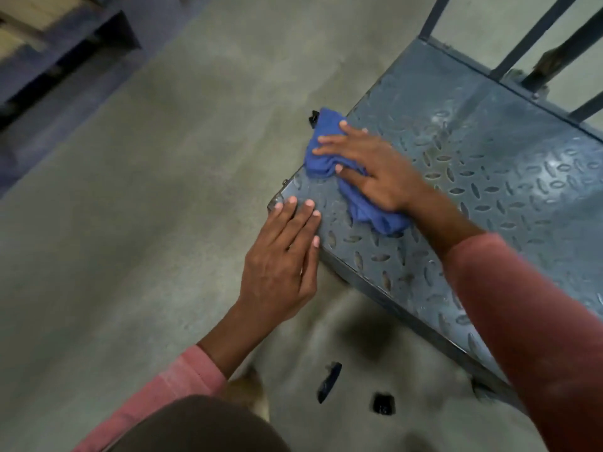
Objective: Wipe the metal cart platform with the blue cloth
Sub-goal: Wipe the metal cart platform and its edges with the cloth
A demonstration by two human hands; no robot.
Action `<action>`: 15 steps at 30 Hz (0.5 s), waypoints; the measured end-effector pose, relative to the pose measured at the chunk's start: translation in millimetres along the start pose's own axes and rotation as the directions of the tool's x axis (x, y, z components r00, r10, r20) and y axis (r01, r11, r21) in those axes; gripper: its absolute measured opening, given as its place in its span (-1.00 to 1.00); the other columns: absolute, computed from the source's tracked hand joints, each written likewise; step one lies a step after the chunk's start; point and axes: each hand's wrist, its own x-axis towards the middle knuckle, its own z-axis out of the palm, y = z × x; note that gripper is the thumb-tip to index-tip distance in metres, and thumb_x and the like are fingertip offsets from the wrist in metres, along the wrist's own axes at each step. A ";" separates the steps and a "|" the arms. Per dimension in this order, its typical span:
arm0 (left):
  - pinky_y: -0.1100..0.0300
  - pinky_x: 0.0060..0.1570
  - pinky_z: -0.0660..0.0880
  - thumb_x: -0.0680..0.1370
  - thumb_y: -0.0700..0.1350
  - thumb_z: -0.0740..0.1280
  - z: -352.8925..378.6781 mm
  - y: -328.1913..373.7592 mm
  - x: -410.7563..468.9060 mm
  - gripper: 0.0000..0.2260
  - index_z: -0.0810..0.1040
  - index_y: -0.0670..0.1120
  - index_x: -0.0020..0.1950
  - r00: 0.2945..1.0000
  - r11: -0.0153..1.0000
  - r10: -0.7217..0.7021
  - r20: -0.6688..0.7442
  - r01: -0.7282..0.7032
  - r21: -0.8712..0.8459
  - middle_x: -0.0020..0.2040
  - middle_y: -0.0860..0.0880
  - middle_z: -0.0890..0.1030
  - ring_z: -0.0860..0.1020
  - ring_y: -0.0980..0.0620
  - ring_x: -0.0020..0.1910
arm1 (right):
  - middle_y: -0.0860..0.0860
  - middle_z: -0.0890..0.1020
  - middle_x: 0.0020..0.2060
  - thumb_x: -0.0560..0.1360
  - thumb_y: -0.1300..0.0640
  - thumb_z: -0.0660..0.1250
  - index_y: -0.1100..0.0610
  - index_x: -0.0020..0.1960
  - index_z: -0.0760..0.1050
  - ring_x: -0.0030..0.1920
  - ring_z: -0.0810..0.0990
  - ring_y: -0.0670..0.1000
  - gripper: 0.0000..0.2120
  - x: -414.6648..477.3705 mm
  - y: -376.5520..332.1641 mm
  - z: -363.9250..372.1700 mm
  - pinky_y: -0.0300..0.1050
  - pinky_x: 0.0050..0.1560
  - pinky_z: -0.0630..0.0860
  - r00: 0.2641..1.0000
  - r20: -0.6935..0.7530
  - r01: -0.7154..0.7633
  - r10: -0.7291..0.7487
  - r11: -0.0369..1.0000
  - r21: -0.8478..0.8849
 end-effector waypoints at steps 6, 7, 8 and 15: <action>-0.07 0.45 0.44 0.68 -0.11 0.29 -5.8 -14.0 12.3 -0.66 0.58 -0.18 0.43 0.994 0.994 0.086 0.062 -0.090 0.066 0.44 -0.13 0.56 0.48 -0.08 0.49 | -0.06 0.55 0.33 0.57 -0.09 0.11 -0.05 0.37 0.48 0.49 0.35 0.15 -0.58 35.1 18.7 -14.4 0.18 0.52 0.19 0.983 -0.072 -0.181 0.170 0.964 -0.193; -0.06 0.46 0.44 0.69 -0.11 0.27 -4.8 -14.3 14.4 -0.66 0.57 -0.18 0.44 0.995 0.994 0.078 0.058 -0.082 0.070 0.45 -0.12 0.55 0.47 -0.08 0.50 | -0.09 0.54 0.33 0.60 -0.09 0.12 -0.08 0.38 0.47 0.51 0.32 0.13 -0.60 29.5 1.6 -8.0 0.17 0.53 0.18 0.994 -0.045 -0.111 0.104 0.972 -0.209; -0.06 0.47 0.42 0.69 -0.11 0.26 -3.0 -13.8 16.9 -0.65 0.56 -0.18 0.45 0.996 0.994 0.072 0.059 -0.076 0.075 0.45 -0.13 0.54 0.47 -0.09 0.50 | -0.13 0.53 0.35 0.62 -0.10 0.11 -0.10 0.39 0.45 0.54 0.27 0.09 -0.62 22.0 -11.9 -3.4 0.14 0.55 0.16 1.000 -0.001 -0.028 0.028 0.981 -0.193; -0.07 0.61 0.20 0.73 -0.03 0.01 6.5 -7.9 57.2 -0.52 0.34 -0.19 0.60 0.938 0.987 0.015 0.346 -0.070 0.147 0.60 -0.17 0.34 0.26 -0.13 0.62 | -0.10 0.55 0.34 0.62 -0.19 0.08 -0.06 0.39 0.49 0.51 0.33 0.09 -0.56 48.8 54.3 -35.8 0.07 0.56 0.14 0.969 -0.062 -0.245 0.241 0.966 -0.077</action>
